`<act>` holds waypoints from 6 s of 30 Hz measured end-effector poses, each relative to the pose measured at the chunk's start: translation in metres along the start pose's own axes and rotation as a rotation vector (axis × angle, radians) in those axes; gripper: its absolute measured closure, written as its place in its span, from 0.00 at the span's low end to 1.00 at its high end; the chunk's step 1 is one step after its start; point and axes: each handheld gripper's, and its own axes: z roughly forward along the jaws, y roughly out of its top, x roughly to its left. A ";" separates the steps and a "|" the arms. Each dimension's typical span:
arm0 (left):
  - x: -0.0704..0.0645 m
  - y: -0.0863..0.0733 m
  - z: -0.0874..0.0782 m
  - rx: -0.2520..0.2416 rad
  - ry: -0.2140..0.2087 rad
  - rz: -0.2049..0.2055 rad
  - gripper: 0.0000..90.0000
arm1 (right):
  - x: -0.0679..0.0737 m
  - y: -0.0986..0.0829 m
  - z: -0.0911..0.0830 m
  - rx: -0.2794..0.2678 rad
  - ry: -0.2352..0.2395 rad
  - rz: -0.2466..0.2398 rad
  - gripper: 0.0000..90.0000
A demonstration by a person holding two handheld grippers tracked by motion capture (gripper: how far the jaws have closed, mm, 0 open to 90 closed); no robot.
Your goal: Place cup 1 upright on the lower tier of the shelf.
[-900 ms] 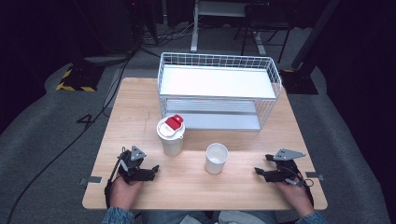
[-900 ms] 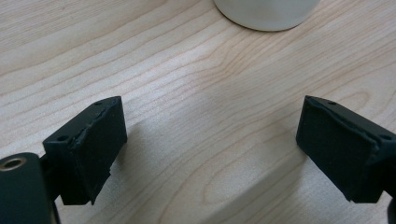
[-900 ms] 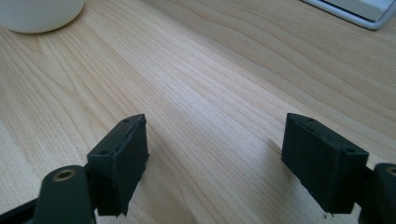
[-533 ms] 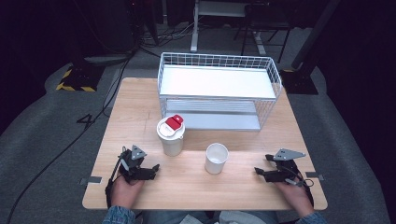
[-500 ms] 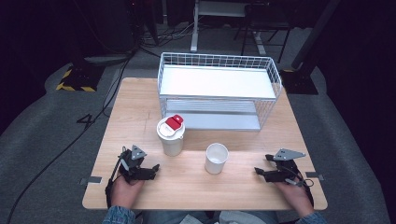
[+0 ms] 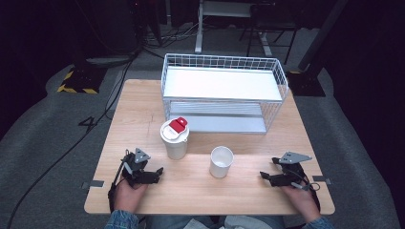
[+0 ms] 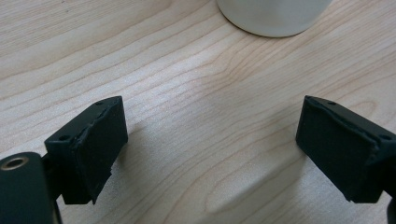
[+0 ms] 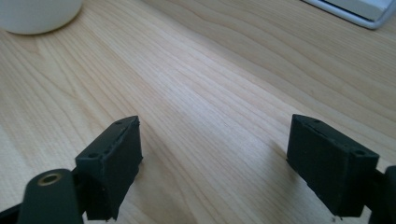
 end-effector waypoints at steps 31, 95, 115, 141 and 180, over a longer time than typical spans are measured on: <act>0.000 0.000 0.000 0.000 0.000 -0.002 0.11 | 0.069 0.075 0.009 -0.120 0.187 -0.104 0.17; 0.001 0.000 0.000 0.001 -0.001 0.005 0.10 | 0.106 0.082 0.070 -0.160 0.227 -0.140 0.27; 0.001 0.000 0.000 0.001 0.000 0.005 0.10 | 0.084 0.120 0.053 -0.189 0.173 -0.099 0.27; 0.000 0.001 0.001 0.001 -0.006 -0.003 0.10 | 0.029 0.162 0.080 -0.200 -0.011 0.006 0.27; 0.000 0.001 0.001 0.001 -0.008 -0.002 0.10 | -0.014 0.162 0.112 -0.211 -0.199 0.042 0.27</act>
